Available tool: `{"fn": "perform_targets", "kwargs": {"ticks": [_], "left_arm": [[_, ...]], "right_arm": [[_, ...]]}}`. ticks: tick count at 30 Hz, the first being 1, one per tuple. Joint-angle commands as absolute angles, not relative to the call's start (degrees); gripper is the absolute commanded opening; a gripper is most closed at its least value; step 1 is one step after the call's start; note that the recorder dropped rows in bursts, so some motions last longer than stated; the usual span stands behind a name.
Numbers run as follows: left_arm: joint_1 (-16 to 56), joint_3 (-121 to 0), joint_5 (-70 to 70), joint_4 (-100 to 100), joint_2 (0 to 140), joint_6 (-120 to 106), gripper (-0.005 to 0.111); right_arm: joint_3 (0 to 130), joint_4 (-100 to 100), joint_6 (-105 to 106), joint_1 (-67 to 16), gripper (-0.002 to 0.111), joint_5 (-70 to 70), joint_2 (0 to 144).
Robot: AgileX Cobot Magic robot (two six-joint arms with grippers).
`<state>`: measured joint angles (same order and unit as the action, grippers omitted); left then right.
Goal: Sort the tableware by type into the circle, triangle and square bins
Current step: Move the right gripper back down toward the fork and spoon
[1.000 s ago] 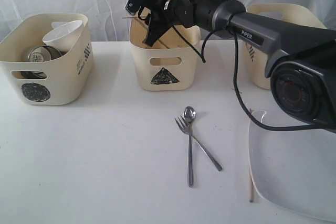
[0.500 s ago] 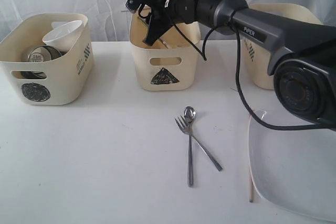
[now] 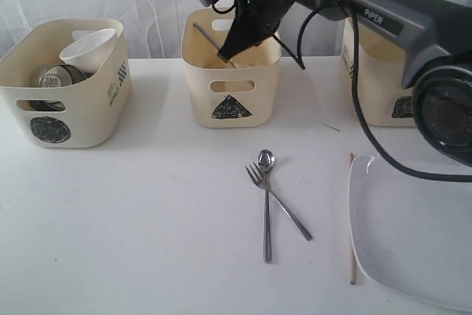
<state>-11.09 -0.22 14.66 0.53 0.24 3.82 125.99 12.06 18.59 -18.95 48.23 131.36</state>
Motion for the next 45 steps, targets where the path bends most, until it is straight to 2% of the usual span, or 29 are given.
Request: {"fn": "perform_targets", "kwargs": {"ticks": [1,6,10,16,21,25,33,40,45], "left_arm": [[-10.7,0.0,14.6,0.5,0.0,4.0,0.0],[-10.7,0.0,14.6,0.5,0.0,4.0,0.0],[-10.7,0.0,14.6,0.5,0.0,4.0,0.0],[-10.7,0.0,14.6,0.5,0.0,4.0,0.0],[-10.7,0.0,14.6,0.5,0.0,4.0,0.0],[-10.7,0.0,14.6,0.5,0.0,4.0,0.0],[-10.7,0.0,14.6,0.5,0.0,4.0,0.0],[-10.7,0.0,14.6,0.5,0.0,4.0,0.0],[-10.7,0.0,14.6,0.5,0.0,4.0,0.0]], "right_arm": [[125.6,11.6,12.6,-18.7,0.0,65.4,128.0],[120.1,-1.8,10.3,-18.7,0.0,70.0,123.1],[108.5,-11.6,10.3,-20.7,0.0,70.0,116.6],[91.5,-9.9,8.7,-23.4,0.0,70.0,109.9],[81.3,-8.0,8.6,-23.4,0.0,69.5,111.0],[80.2,-12.1,8.5,-23.4,0.008,68.5,113.8],[80.7,-16.6,8.5,-23.4,0.037,63.8,114.5],[80.7,-14.1,0.9,-23.4,0.039,49.4,115.8],[80.7,-7.0,-3.4,-23.4,0.039,46.2,117.1]]}}
